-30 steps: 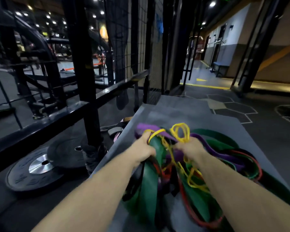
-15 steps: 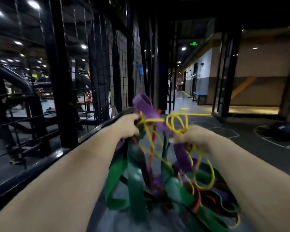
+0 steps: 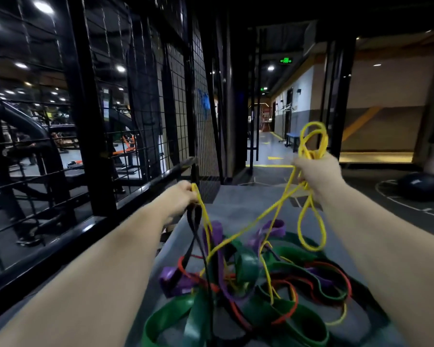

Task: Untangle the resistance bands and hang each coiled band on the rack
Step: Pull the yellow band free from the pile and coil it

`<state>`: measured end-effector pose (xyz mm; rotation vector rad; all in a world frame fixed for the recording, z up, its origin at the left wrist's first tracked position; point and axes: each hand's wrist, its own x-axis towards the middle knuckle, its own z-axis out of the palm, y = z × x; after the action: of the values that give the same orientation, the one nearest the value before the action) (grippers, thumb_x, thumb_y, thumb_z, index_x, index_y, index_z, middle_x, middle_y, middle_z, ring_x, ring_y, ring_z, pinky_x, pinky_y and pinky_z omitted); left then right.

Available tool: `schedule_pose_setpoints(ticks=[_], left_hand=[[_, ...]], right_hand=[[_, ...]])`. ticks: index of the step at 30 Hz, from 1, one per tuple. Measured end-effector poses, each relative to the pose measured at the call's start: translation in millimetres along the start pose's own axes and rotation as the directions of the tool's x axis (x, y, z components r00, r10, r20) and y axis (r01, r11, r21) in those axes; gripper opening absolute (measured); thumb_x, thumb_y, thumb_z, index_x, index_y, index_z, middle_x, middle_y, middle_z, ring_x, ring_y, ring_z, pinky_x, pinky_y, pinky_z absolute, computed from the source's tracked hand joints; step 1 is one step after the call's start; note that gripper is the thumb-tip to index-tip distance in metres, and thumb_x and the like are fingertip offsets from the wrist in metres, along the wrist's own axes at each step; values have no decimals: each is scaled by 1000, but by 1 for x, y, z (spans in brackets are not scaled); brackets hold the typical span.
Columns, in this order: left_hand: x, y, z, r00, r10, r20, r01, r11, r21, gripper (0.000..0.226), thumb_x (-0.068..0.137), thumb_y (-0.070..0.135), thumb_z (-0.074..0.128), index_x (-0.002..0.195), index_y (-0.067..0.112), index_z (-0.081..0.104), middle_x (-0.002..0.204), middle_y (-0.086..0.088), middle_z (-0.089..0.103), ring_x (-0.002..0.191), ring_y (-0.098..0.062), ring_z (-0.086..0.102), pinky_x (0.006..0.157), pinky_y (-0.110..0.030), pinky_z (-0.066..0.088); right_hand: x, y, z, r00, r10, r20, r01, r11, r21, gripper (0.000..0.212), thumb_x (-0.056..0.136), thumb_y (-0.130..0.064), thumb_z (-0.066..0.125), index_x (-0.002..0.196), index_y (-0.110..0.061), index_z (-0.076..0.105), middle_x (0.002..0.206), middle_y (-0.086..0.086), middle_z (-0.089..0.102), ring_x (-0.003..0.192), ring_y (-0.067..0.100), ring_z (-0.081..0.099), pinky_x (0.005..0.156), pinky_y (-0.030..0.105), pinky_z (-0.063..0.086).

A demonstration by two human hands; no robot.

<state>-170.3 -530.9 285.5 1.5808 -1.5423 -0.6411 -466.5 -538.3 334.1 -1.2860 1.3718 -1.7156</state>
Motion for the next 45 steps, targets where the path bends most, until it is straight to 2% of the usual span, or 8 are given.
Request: schedule_pose_setpoints(ticks=[4, 8, 17, 20, 23, 30, 38, 45], left_hand=[[-1, 11, -20, 991, 67, -116, -73, 996, -45, 22, 94, 7, 48, 75, 15, 55, 72, -6, 54, 66, -19, 47, 62, -31, 36], [-14, -5, -11, 990, -35, 135, -15, 937, 348, 21, 80, 19, 53, 62, 10, 57, 63, -8, 50, 60, -22, 40, 55, -29, 31], [-47, -47, 84, 896, -310, 317, -31, 671, 741, 76, 80, 38, 70, 142, 13, 35, 126, -9, 61, 104, -27, 60, 84, -31, 47], [-51, -57, 114, 837, -265, 478, -18, 861, 508, 118, 72, 43, 80, 154, 18, -1, 153, -9, 36, 136, -25, 40, 108, -34, 36], [-59, -59, 141, 861, -116, 496, 0, 973, 229, 108, 75, 39, 81, 153, 14, 10, 152, -8, 35, 138, -19, 37, 108, -23, 31], [-47, -51, 142, 984, 162, -81, -150, 980, 133, 11, 85, 16, 67, 90, 20, 58, 84, 2, 60, 79, -18, 57, 70, -26, 41], [-23, 4, 69, 986, -53, -158, -27, 885, -465, 19, 90, -3, 60, 101, 11, 53, 74, -8, 58, 52, -12, 57, 44, -24, 49], [-15, 82, -4, 986, 11, -164, -111, 780, -616, 26, 94, -8, 47, 111, 11, 51, 87, -9, 61, 79, -21, 66, 62, -39, 58]], right_hand=[[6, -21, -10, 958, -191, -215, 223, 966, 133, 37, 77, -24, 76, 59, -23, 44, 55, -5, 47, 53, 20, 47, 56, 30, 44], [1, -10, -11, 995, -79, 61, 88, 982, -168, 16, 74, -16, 76, 70, -10, 61, 55, 6, 56, 48, 23, 53, 54, 32, 47], [-19, -30, -15, 975, -180, -134, 185, 982, 29, 35, 80, -23, 74, 60, -23, 45, 50, -7, 49, 45, 14, 51, 49, 26, 44], [-21, -47, -19, 969, -226, -98, 230, 972, 35, 34, 82, -22, 73, 62, -23, 47, 52, -7, 49, 37, 6, 47, 45, 20, 42], [-19, -60, -22, 963, -260, -65, 265, 961, 83, 28, 83, -18, 73, 67, -19, 50, 52, -8, 51, 38, 8, 46, 46, 22, 44], [-16, -80, -39, 946, -311, -97, 319, 943, 94, 36, 83, -19, 75, 66, -23, 44, 48, -9, 49, 42, 9, 47, 49, 24, 45], [-12, -77, -51, 961, -255, -104, 253, 967, -35, 37, 80, -24, 75, 62, -24, 44, 61, 0, 48, 63, 23, 50, 60, 38, 50], [-13, -69, -44, 961, -262, -87, 238, 947, -217, 35, 82, -29, 76, 67, -22, 45, 62, -2, 52, 51, 14, 50, 58, 31, 47]])
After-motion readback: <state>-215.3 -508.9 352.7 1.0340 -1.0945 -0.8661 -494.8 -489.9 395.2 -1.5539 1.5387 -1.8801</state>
